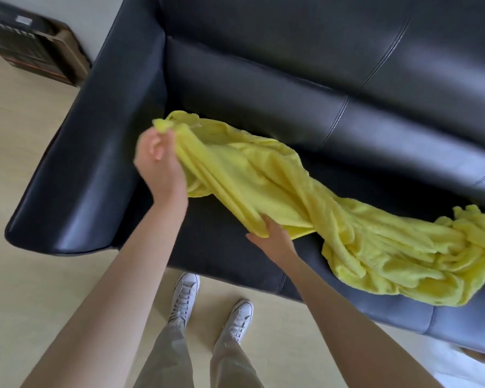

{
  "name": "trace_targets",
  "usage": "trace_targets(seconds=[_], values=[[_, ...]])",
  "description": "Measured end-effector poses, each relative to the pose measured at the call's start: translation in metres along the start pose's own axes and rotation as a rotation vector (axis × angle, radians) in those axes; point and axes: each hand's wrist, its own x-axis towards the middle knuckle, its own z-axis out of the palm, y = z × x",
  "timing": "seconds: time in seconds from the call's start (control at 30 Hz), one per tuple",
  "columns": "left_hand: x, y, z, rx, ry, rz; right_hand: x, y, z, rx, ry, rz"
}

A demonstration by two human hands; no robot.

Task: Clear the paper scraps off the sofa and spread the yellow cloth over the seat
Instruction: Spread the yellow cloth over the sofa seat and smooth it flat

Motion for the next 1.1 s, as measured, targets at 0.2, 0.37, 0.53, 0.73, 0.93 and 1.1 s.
trace_targets(seconds=[0.2,0.37,0.53,0.73,0.93,1.1], values=[[0.038,-0.001,-0.006,-0.007,0.331,0.147,0.012,0.071,-0.051,-0.310,0.087,0.254],[0.047,-0.012,0.004,0.093,0.246,0.071,0.005,0.065,-0.105,0.266,-0.361,0.484],[0.052,-0.011,0.000,0.254,0.191,0.069,0.003,0.034,-0.199,0.234,-0.519,0.490],[0.055,-0.010,0.000,0.661,-0.001,0.130,0.040,0.014,-0.229,0.099,0.312,0.086],[0.079,-0.031,0.026,0.742,-0.170,0.238,0.087,0.004,-0.215,-0.151,0.481,0.217],[0.129,-0.057,0.060,0.703,-0.349,0.190,0.131,0.005,-0.192,-0.295,0.549,0.303]])
